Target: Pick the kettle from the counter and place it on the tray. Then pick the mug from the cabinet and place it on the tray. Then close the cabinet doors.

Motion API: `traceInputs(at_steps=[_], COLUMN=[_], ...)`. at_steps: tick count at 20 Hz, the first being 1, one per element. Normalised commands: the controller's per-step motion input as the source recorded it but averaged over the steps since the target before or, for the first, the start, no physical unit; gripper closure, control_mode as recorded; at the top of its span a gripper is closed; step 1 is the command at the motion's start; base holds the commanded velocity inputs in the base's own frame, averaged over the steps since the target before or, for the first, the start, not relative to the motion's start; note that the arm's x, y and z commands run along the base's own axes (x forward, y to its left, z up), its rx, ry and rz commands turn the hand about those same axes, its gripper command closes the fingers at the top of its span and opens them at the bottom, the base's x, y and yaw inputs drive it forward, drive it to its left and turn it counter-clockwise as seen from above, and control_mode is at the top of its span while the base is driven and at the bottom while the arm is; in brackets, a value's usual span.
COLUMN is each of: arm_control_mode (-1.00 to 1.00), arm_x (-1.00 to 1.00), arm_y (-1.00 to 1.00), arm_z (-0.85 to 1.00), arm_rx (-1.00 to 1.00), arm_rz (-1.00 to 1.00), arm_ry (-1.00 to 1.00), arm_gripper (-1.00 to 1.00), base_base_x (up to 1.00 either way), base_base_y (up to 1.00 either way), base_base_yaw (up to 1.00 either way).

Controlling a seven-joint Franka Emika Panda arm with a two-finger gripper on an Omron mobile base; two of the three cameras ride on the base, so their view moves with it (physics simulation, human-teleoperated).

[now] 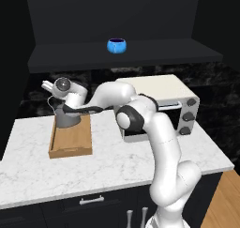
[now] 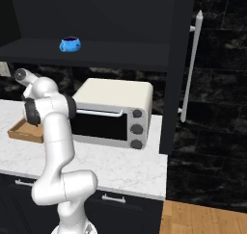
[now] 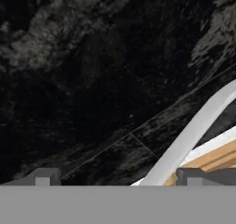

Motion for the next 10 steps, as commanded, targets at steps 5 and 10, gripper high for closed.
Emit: traceInputs(at_steps=[5,10], arm_control_mode=[-1.00,-1.00], arm_x=[-0.32,-0.25], arm_y=[-0.05,-0.10], arm_z=[-0.03,0.00], arm_rx=[0.02,0.03], arm_rz=[-0.03,-0.07], arm_ry=[-0.04,0.03], arm_gripper=[-1.00,-1.00], base_base_x=[0.00,0.00], base_base_y=[0.00,0.00], base_base_yaw=[0.00,0.00])
